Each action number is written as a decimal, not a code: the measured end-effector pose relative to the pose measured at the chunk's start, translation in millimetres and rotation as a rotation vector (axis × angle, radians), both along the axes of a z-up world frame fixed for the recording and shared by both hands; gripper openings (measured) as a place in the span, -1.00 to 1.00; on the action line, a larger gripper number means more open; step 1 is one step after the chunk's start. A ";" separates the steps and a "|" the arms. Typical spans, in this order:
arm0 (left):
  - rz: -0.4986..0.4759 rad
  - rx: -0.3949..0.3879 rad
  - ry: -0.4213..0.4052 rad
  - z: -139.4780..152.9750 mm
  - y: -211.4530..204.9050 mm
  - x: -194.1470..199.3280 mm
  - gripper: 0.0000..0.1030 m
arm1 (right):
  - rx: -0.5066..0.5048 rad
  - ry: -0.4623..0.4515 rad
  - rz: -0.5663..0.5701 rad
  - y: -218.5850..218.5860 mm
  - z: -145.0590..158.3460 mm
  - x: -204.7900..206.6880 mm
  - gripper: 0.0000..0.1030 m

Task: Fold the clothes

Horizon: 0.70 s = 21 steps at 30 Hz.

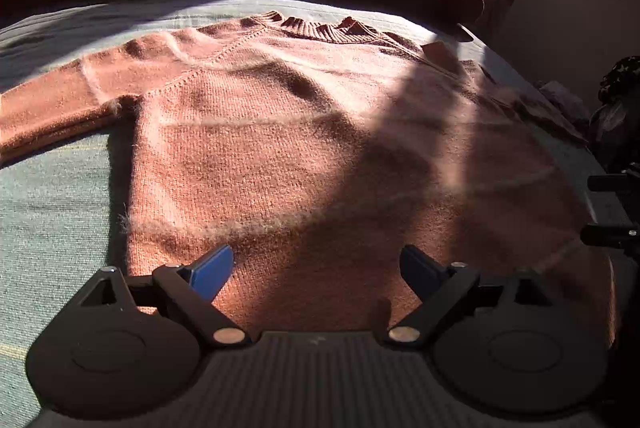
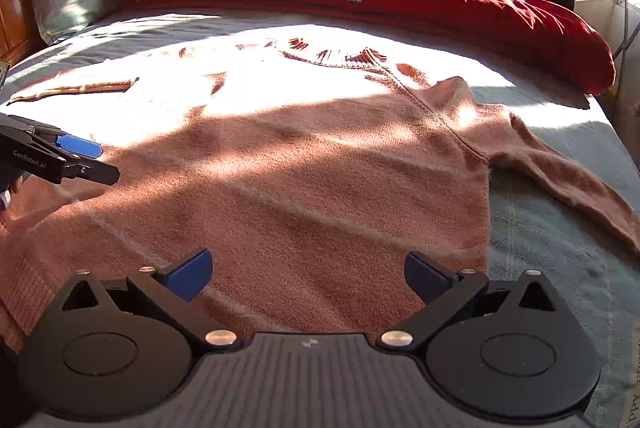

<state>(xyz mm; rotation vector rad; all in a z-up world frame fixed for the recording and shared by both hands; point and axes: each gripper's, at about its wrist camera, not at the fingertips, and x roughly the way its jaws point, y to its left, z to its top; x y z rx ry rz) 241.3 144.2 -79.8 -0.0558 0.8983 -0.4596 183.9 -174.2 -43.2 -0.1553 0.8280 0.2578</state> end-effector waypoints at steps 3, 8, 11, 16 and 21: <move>0.000 0.023 0.006 -0.5 -4.3 3.5 0.76 | -0.021 -0.010 -0.077 -11.6 7.0 -10.1 1.00; 0.003 0.041 0.031 0.9 -8.1 12.9 0.76 | -0.001 -0.019 -0.192 -30.3 14.1 -29.3 1.00; 0.015 0.042 0.038 1.0 -9.0 19.9 0.76 | -0.003 -0.021 -0.244 -38.0 17.3 -43.4 1.00; 0.029 0.054 0.039 2.9 -11.6 22.3 0.76 | 0.005 -0.043 -0.280 -45.3 22.2 -57.5 1.00; 0.040 0.037 0.037 2.3 -5.7 20.4 0.76 | 0.028 -0.056 -0.277 -41.5 25.1 -44.0 1.00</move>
